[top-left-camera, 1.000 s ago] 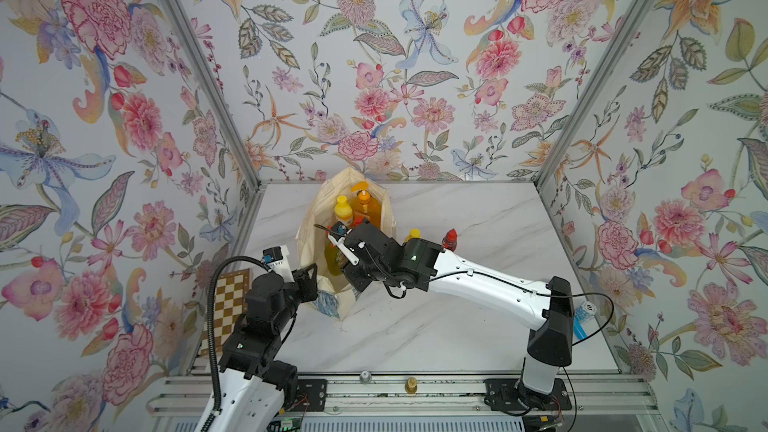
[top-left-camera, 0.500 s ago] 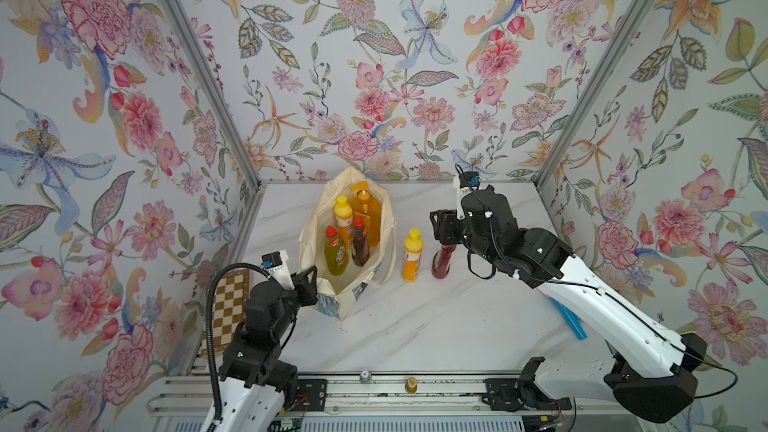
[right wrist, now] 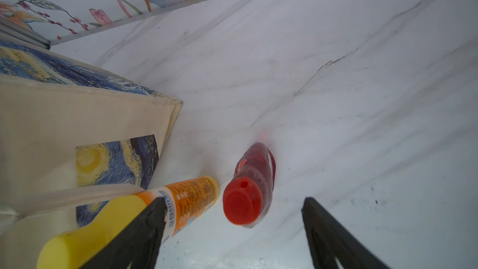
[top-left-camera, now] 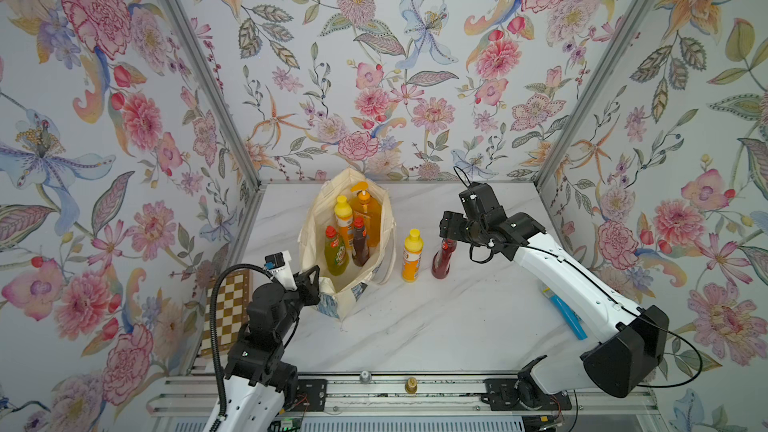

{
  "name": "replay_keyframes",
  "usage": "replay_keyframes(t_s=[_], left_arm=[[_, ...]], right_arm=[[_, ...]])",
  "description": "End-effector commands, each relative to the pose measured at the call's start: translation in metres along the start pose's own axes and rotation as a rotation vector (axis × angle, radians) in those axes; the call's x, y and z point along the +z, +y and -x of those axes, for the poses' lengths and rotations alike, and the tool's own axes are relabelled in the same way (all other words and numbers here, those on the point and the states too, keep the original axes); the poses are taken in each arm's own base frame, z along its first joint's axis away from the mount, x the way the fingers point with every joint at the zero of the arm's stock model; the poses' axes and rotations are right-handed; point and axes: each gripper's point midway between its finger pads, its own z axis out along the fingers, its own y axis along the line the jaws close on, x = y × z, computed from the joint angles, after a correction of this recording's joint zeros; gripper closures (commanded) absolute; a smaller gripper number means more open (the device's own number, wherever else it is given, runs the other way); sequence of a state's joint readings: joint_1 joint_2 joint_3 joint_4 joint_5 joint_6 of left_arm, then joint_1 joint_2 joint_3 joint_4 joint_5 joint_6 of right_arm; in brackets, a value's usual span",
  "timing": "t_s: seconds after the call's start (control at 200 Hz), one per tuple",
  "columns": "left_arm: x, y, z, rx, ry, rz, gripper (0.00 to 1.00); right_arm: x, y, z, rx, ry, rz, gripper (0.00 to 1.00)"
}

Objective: Pack dish soap into the shopping bag
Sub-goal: Adjust the shopping bag at the center of the board, then pick up the bottle of dish soap at the center of the board.

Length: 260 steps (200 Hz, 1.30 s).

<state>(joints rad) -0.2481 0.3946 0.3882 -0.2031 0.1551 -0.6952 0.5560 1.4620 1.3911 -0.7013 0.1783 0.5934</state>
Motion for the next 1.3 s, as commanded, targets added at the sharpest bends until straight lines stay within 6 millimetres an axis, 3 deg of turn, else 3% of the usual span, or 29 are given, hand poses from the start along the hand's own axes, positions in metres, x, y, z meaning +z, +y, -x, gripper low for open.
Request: replay_keyframes(t_s=[0.0, 0.28, 0.601, 1.296], left_arm=[[0.006, 0.012, -0.036, 0.027, 0.124, 0.021, 0.75], [0.006, 0.012, -0.034, 0.050, 0.125, 0.032, 0.75], [0.006, 0.012, -0.035, 0.038, 0.124, 0.027, 0.76], [0.006, 0.012, -0.036, 0.023, 0.116, 0.025, 0.76]], right_arm=[[0.011, 0.000, -0.008, 0.011, 0.063, 0.002, 0.15], [0.039, -0.010, -0.025, 0.007, 0.151, -0.067, 0.16], [0.059, -0.019, -0.041, 0.012, 0.195, -0.126, 0.24], [0.068, -0.029, -0.055, -0.005, 0.214, -0.180, 0.44]])
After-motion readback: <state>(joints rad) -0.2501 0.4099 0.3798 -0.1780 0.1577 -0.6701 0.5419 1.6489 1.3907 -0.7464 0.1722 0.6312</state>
